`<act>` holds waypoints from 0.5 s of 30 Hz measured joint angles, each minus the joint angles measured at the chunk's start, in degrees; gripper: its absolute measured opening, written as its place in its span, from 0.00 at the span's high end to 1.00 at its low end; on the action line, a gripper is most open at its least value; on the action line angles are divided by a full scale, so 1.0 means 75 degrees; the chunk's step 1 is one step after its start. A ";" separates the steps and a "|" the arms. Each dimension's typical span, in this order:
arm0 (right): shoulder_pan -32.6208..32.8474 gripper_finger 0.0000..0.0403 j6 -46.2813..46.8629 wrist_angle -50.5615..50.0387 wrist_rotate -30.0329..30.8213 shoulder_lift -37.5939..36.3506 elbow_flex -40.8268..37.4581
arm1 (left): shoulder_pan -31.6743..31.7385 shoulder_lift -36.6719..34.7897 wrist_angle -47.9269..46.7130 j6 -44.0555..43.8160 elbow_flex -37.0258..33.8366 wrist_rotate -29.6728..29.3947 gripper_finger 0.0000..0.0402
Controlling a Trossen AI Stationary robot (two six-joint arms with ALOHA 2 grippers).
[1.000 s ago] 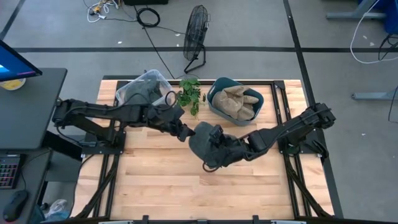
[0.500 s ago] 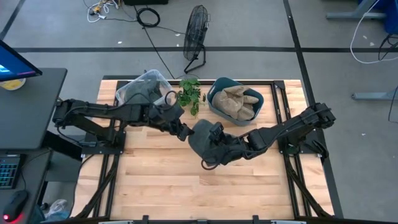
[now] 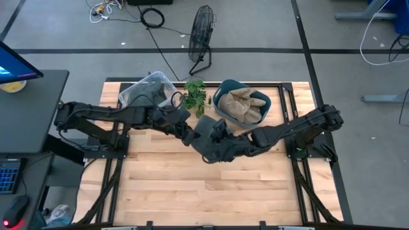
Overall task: Pick & Place hat
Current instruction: Put the gray cap into the transparent bin
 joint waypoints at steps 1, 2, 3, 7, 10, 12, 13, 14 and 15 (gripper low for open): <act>-0.0049 0.95 0.0094 0.0020 0.0001 0.0005 0.0000 | 0.0000 -0.0032 0.0034 0.0075 0.0003 -0.0003 0.92; -0.0092 0.94 0.0252 0.0031 0.0016 0.0006 0.0000 | 0.0000 -0.0074 0.0043 0.0120 0.0003 -0.0007 0.95; -0.0115 0.93 0.0450 0.0041 0.0046 0.0006 0.0000 | 0.0001 -0.0110 0.0040 0.0182 0.0003 -0.0042 0.97; -0.0142 0.85 0.1504 0.0036 0.0137 0.0005 0.0015 | 0.0080 -0.0336 -0.0112 0.0250 -0.0001 -0.0241 0.96; -0.0100 0.79 0.2313 -0.0117 0.0194 -0.0017 0.0029 | 0.0205 -0.0684 -0.0537 0.0234 -0.0006 -0.0625 0.96; -0.0055 0.74 0.2989 -0.0251 0.0349 -0.0017 0.0029 | 0.0321 -0.0955 -0.0899 0.0221 -0.0006 -0.1018 0.97; -0.0043 0.72 0.3390 -0.0322 0.0458 -0.0017 0.0029 | 0.0377 -0.1117 -0.1134 0.0213 -0.0006 -0.1212 0.97; -0.0037 0.70 0.3809 -0.0391 0.0546 -0.0020 0.0029 | 0.0432 -0.1293 -0.1390 0.0201 -0.0009 -0.1442 0.97; -0.0034 0.68 0.4224 -0.0495 0.0552 -0.0020 0.0029 | 0.0485 -0.1461 -0.1558 0.0160 -0.0009 -0.1676 0.97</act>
